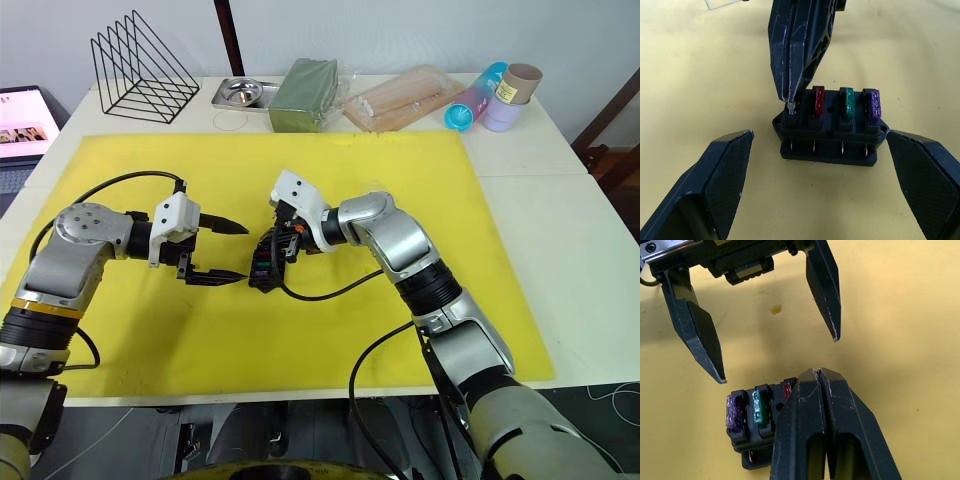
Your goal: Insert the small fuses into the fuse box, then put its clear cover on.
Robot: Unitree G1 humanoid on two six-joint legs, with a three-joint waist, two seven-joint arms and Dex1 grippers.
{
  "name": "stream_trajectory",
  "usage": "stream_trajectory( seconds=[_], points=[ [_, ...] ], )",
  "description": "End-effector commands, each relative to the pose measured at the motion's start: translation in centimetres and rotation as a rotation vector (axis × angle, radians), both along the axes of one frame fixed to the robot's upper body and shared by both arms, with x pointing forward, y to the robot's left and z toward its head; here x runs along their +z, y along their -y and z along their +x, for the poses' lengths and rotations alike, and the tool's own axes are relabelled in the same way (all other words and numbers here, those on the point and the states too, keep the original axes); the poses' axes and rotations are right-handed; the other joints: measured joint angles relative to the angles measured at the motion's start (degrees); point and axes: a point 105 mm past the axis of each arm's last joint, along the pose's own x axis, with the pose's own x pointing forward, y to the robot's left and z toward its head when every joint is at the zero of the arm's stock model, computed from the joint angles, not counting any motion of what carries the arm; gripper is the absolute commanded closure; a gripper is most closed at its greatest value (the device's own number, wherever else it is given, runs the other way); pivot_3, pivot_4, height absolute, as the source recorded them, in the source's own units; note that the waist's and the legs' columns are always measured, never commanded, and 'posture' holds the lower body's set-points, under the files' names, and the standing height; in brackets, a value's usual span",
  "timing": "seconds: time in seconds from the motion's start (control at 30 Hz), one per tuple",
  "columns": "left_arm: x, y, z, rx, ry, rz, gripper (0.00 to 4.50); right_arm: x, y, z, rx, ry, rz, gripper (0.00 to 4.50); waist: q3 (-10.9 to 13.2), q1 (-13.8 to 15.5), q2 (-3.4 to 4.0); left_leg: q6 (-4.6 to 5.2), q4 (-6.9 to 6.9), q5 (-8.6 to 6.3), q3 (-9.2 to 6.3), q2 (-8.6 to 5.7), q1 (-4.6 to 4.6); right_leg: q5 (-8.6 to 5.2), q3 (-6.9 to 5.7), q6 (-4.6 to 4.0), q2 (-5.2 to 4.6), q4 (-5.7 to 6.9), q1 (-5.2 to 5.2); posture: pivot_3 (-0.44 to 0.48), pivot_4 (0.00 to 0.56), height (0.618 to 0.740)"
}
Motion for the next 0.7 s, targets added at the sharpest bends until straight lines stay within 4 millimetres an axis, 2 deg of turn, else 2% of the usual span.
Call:
stream_trajectory(
  seconds=[0.03, 0.27, 0.4, 0.57, 0.7],
  points=[
    [0.8, 0.0, -0.1, -0.01, 0.033, 0.001, 0.0, 0.7, -0.4, -0.1, 0.017, 0.021, 0.026, 4.45, 0.0, 0.0, 0.0, 0.0, 0.0, 0.0, 0.0, 0.0, 0.0, 0.0, 0.0, 0.0, 0.0, 0.0, 0.0, 0.0, 0.15, 0.74],
    [0.8, 0.1, -0.1, -0.012, 0.033, 0.0, 0.0, -1.3, 0.1, 0.1, 0.003, -0.012, -0.04, 4.45, 0.0, 0.0, 0.0, 0.0, 0.0, 0.0, 0.01, 0.0, 0.0, 0.0, 0.0, 0.0, 0.0, 0.0, 0.0, 0.0, 0.15, 0.74],
    [0.8, 0.1, -0.1, -0.013, 0.032, 0.0, 0.0, -1.8, 0.2, 0.1, 0.003, -0.02, -0.055, 4.45, 0.0, 0.0, 0.0, 0.0, 0.0, 0.0, 0.0, 0.0, 0.02, 0.0, 0.0, 0.0, 0.0, 0.0, 0.02, 0.0, 0.15, 0.74],
    [0.8, 0.1, 0.0, -0.013, 0.031, -0.001, 0.0, -4.1, 0.5, -0.1, -0.007, -0.078, -0.139, 4.45, 0.0, 0.0, 0.01, 0.0, 0.0, 0.0, 0.0, 0.0, 0.06, 0.0, 0.0, 0.0, 0.0, 0.0, 0.06, 0.0, 0.15, 0.74],
    [0.8, 0.1, -0.1, -0.012, 0.03, -0.001, 0.0, -4.7, 0.7, -0.4, -0.001, -0.1, -0.176, 4.45, 0.0, 0.0, 0.01, 0.0, 0.0, 0.0, 0.01, 0.0, 0.13, 0.0, 0.0, 0.0, 0.01, 0.0, 0.13, 0.0, 0.15, 0.74]
  ],
)
